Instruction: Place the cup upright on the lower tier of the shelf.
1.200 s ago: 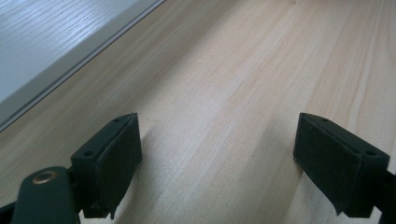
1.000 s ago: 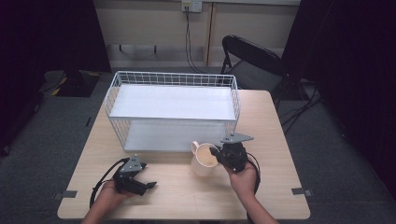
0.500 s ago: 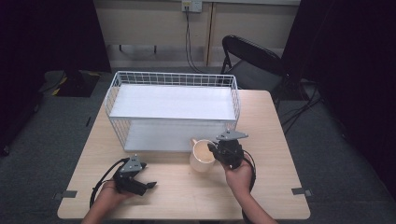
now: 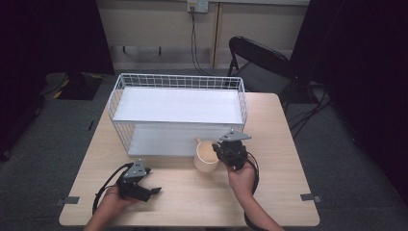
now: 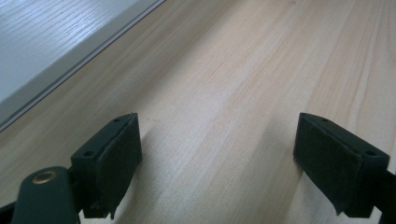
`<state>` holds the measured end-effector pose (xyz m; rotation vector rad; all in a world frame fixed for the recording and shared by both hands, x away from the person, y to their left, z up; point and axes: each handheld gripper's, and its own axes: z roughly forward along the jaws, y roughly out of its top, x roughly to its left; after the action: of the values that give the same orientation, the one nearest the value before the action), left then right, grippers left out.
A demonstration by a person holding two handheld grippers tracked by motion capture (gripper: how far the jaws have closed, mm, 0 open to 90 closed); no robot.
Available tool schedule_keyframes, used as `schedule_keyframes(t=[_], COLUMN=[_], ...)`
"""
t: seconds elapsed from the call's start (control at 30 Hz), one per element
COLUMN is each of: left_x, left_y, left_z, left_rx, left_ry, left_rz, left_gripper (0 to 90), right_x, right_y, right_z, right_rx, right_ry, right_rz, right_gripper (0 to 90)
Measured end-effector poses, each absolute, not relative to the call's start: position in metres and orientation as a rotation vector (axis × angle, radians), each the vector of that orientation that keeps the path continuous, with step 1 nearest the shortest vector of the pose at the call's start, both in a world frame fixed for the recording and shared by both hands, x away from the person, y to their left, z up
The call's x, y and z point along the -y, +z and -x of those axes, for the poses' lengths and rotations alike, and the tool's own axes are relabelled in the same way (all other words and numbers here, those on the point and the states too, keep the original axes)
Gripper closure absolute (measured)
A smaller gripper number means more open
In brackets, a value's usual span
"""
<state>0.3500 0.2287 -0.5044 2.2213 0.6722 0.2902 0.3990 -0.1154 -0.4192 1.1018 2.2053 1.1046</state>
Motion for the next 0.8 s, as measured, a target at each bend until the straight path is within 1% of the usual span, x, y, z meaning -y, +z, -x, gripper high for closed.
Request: schedule_keyframes(t=[0.8], left_x=[-0.229], left_y=[-0.504], left_z=[-0.350], left_rx=[-0.672], left_ry=[0.290], left_rz=[-2.221], left_gripper=[14.8], right_x=[0.100], right_y=[-0.425], right_z=[-0.415], right_rx=[-2.162], right_ry=[1.065], right_rz=[-1.126], right_gripper=[81.6])
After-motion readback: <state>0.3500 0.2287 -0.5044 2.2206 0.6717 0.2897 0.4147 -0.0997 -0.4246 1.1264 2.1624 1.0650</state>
